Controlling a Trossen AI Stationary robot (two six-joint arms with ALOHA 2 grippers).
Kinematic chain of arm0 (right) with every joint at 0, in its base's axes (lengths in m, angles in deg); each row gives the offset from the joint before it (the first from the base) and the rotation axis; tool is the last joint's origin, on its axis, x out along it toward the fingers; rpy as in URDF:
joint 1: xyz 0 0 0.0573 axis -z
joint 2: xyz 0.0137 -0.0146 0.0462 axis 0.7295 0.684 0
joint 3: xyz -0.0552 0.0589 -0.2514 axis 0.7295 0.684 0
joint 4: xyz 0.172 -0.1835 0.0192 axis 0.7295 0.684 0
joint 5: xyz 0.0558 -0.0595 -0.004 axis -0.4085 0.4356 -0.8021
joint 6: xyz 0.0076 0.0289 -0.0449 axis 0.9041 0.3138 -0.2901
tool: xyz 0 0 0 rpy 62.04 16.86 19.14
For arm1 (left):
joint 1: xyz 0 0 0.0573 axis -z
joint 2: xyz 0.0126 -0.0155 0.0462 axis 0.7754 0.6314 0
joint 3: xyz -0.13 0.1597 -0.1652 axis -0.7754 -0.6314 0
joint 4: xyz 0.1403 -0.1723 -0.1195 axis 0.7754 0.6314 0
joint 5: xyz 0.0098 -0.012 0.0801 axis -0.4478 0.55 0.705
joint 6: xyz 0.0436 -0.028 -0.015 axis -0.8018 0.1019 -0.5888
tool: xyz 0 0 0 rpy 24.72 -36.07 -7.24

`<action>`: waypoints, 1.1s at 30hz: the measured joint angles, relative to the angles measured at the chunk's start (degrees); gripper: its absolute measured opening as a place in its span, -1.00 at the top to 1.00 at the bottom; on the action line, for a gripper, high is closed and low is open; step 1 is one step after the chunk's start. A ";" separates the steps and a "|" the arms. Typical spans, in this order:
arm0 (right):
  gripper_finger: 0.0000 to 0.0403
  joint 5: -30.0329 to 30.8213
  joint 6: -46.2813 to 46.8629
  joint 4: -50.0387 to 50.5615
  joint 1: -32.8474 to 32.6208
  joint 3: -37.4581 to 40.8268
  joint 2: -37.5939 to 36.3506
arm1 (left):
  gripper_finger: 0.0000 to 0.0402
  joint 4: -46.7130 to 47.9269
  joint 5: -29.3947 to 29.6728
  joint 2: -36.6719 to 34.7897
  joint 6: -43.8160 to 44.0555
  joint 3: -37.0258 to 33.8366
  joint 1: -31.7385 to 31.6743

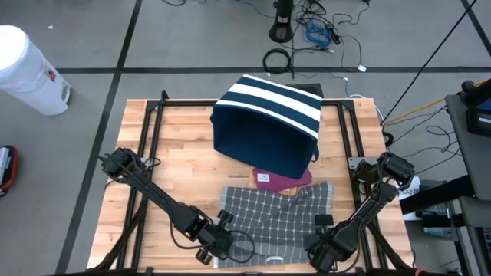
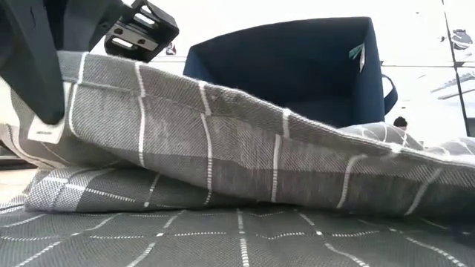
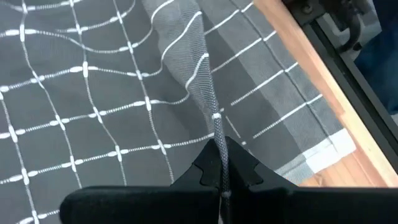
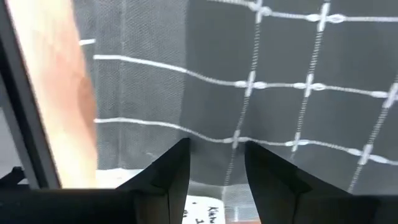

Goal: Fold towel
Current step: Fold the gray towel

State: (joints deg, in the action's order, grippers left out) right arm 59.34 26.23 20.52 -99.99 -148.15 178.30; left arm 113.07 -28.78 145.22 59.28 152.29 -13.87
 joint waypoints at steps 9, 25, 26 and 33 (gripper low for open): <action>0.30 3.19 -2.13 -6.53 -0.03 -0.06 -0.02 | 0.93 -0.63 -1.40 0.00 -1.16 0.00 -0.08; 0.30 5.79 -3.70 -6.43 0.21 -0.13 -0.07 | 0.07 -3.71 -6.03 0.00 -1.12 0.00 1.40; 0.30 5.91 -3.84 -6.46 0.23 -0.13 -0.07 | 0.03 -3.65 -5.98 0.00 -0.89 0.00 1.40; 0.30 8.92 -9.72 -10.93 2.85 -0.14 -0.09 | -0.04 0.67 -4.06 0.00 2.24 0.00 1.36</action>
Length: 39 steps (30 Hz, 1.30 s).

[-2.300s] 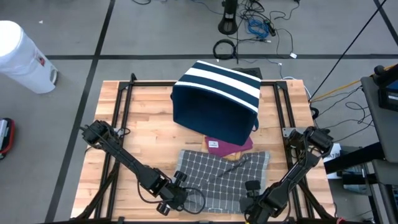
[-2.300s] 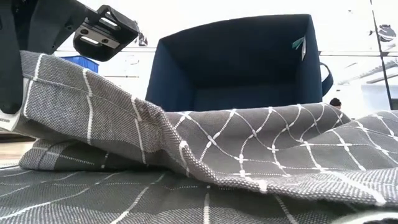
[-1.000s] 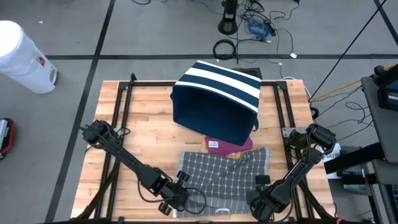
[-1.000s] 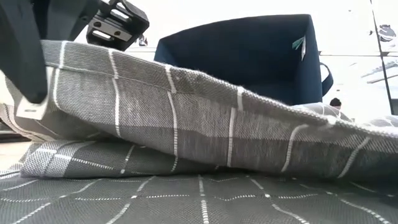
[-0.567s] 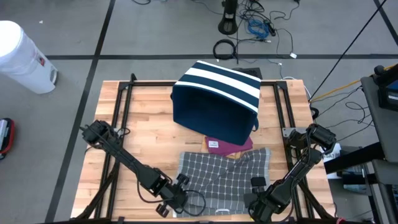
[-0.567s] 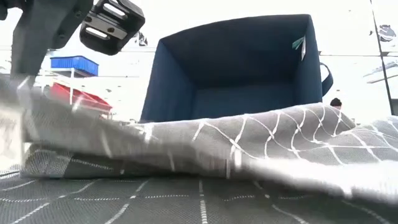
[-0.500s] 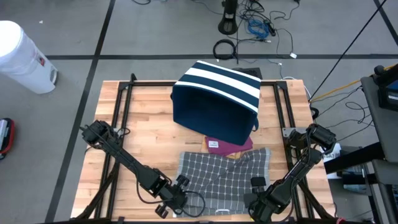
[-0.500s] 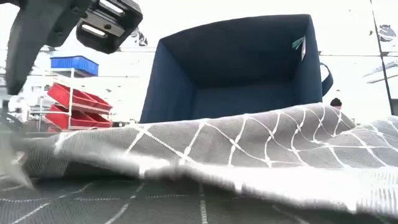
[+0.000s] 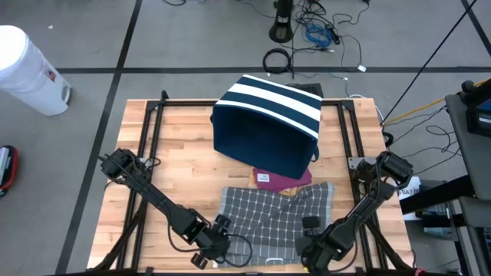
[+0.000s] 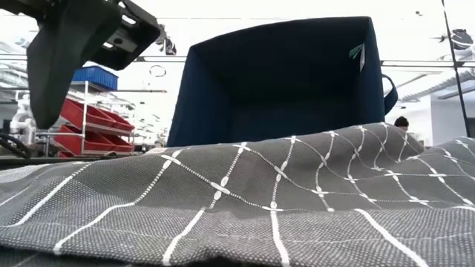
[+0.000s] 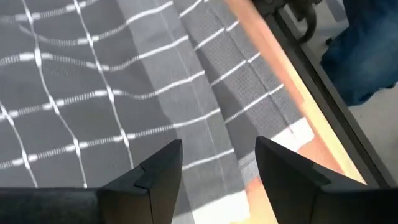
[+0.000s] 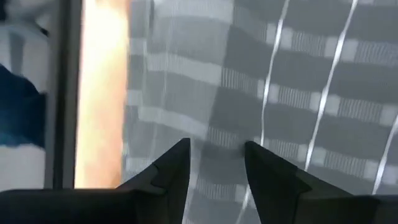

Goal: Fold towel
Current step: Fold the gray towel

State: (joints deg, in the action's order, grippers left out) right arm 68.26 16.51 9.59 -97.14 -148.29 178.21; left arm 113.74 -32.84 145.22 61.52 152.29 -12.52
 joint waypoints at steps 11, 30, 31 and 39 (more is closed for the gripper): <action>0.30 3.54 -20.80 -16.17 10.17 -0.10 -0.04 | 0.04 1.66 0.47 0.00 3.13 0.00 2.85; 0.30 -5.54 -31.78 -19.24 20.64 -0.30 6.69 | 0.04 3.05 9.99 0.00 4.59 -3.99 2.99; 0.30 -5.25 -32.78 -19.12 20.78 -0.38 6.99 | 0.04 2.29 10.67 0.00 3.65 -4.02 3.08; 0.30 0.28 -36.05 -11.09 22.65 -0.50 7.33 | 0.04 0.56 11.54 0.00 -2.27 -4.02 2.26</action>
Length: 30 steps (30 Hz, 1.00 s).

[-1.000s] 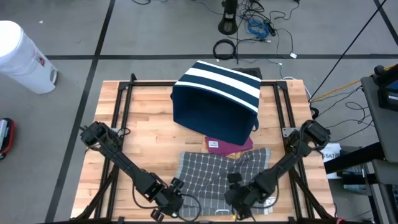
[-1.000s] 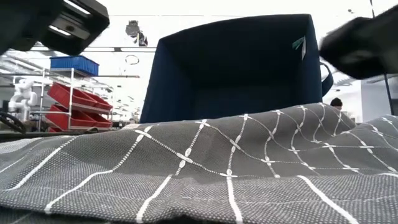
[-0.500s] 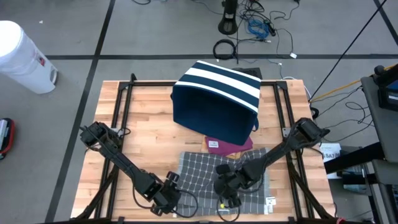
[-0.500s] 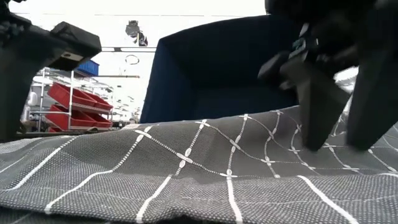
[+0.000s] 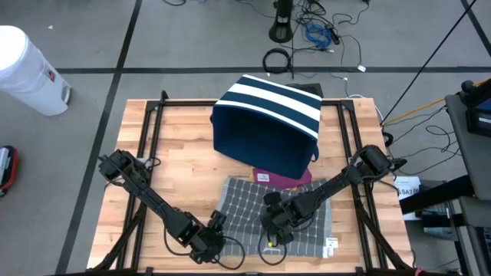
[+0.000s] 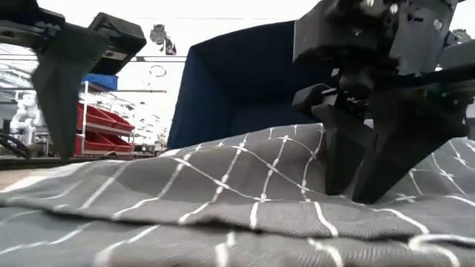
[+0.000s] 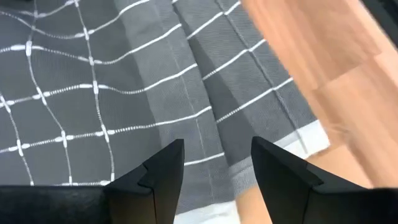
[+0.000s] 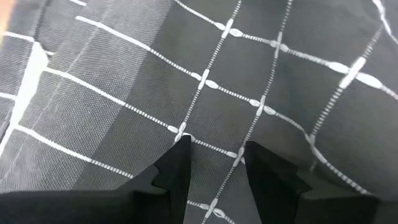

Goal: Fold towel
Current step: Fold the gray towel

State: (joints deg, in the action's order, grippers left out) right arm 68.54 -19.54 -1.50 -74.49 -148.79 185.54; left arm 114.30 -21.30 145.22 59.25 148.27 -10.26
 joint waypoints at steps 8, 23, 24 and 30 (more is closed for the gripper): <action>0.30 2.79 2.67 9.40 1.45 0.36 -2.35 | 0.04 2.44 0.11 0.00 -2.82 -0.02 -1.91; 0.30 -0.26 -3.56 -15.37 -1.42 0.59 -6.84 | 0.04 3.29 0.13 0.00 -1.99 -0.02 -1.80; 0.30 -0.47 -4.16 -16.83 -1.61 0.57 -6.17 | 0.04 3.29 0.13 0.00 -2.22 -0.02 -1.68; 0.30 -0.40 -6.96 -20.99 -2.80 0.61 -3.58 | 0.04 2.21 0.37 0.00 -2.66 -0.02 -0.75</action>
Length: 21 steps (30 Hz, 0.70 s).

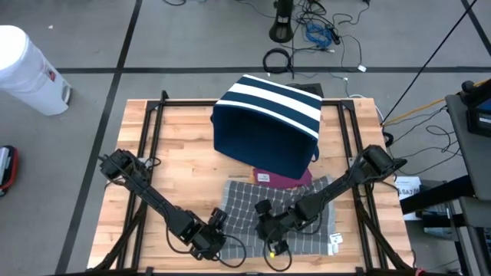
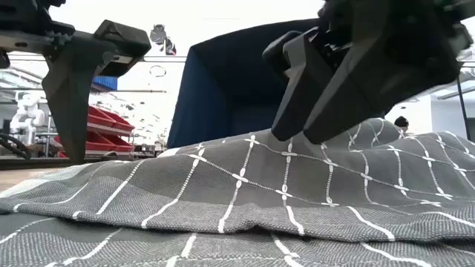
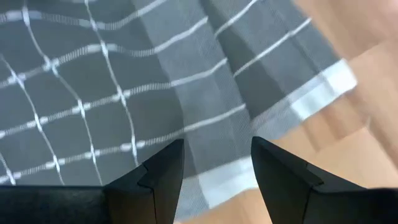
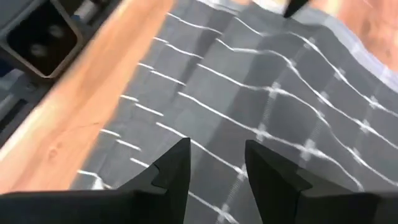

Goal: Fold towel
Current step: Fold the gray towel

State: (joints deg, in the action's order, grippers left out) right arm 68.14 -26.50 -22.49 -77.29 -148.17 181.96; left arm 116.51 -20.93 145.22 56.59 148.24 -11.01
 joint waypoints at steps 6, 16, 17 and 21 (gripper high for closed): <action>0.30 -2.78 -5.21 -7.27 -1.32 -0.11 1.03 | 0.04 -5.06 0.11 0.00 -2.91 0.00 1.16; 0.30 -1.33 -4.22 -6.21 -1.17 -0.11 1.08 | 0.05 -0.03 -0.06 0.00 4.36 0.00 2.33; 0.30 -1.33 -3.98 -5.99 -1.17 -0.11 1.08 | 0.07 1.11 -0.59 0.00 5.17 0.00 2.50; 0.30 -1.24 -3.59 -5.33 -1.12 -0.11 1.08 | 0.16 2.32 -0.79 0.00 7.28 0.00 3.24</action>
State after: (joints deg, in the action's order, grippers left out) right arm 66.90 -30.09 -27.82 -78.41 -148.28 183.04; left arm 118.82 -21.71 145.22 63.87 148.24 -7.76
